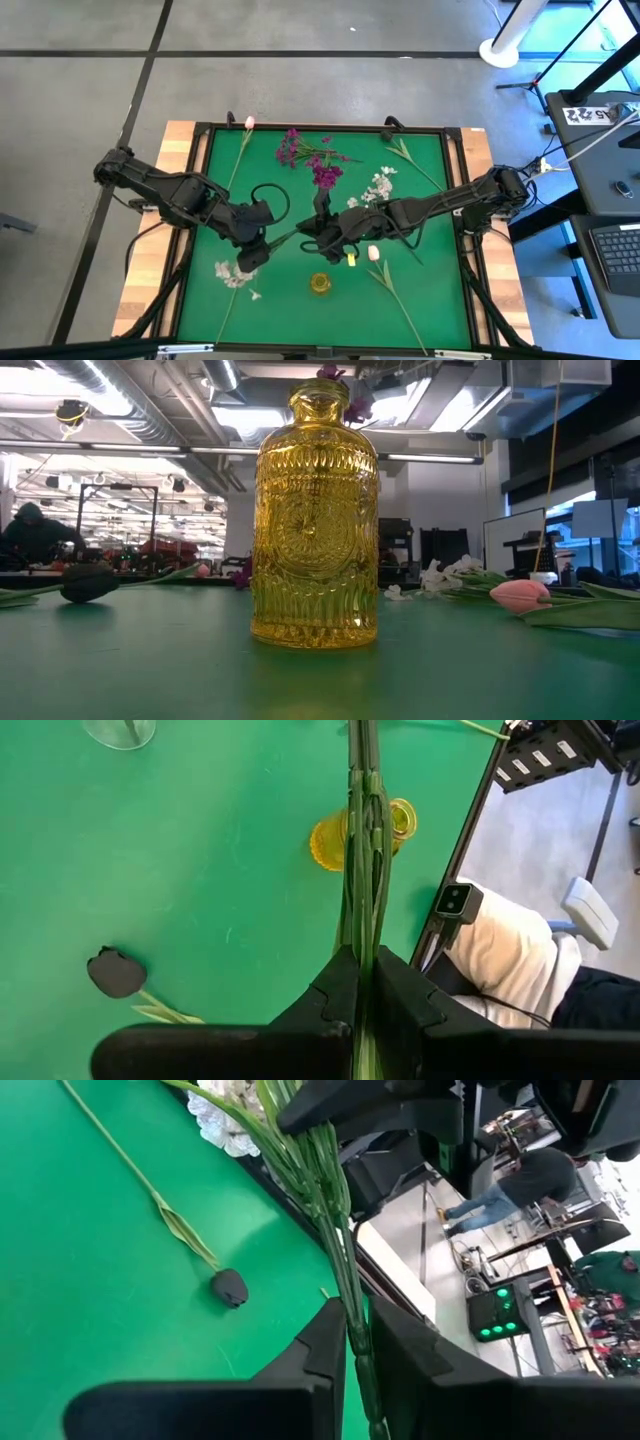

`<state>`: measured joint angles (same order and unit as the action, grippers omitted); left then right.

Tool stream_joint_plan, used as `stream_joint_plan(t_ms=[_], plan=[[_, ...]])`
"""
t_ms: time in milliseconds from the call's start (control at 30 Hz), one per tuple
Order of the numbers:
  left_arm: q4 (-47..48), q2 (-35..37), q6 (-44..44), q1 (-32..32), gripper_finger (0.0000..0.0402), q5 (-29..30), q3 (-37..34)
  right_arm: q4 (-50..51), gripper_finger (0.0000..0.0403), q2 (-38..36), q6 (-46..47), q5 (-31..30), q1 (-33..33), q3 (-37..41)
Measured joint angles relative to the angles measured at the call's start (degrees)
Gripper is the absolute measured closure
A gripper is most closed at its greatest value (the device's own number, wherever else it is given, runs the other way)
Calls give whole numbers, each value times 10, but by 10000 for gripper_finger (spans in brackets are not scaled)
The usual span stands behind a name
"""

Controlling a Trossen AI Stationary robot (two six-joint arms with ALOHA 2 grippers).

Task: Sort flowers into vase by color
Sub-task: Put the left white flowers into the yellow vase

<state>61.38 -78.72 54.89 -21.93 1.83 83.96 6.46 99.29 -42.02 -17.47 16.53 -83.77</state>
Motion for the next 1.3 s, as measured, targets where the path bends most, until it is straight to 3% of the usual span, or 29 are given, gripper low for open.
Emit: stream_joint_plan(t_ms=[333,567,700,900,1067,1300], plan=[[-1,0,-39,0,364,1,0,9,390,0,1,5,0,0],[0,0,-69,16,328,3,3,12,381,0,3,2,0,0],[8,0,-88,20,309,14,38,16,387,0,4,2,0,0],[34,1,-134,14,287,81,158,41,390,0,23,-5,0,0],[44,2,-182,-24,282,176,248,41,391,-18,59,-14,14,0],[92,14,-191,-107,281,313,273,50,392,-74,166,41,27,0]])
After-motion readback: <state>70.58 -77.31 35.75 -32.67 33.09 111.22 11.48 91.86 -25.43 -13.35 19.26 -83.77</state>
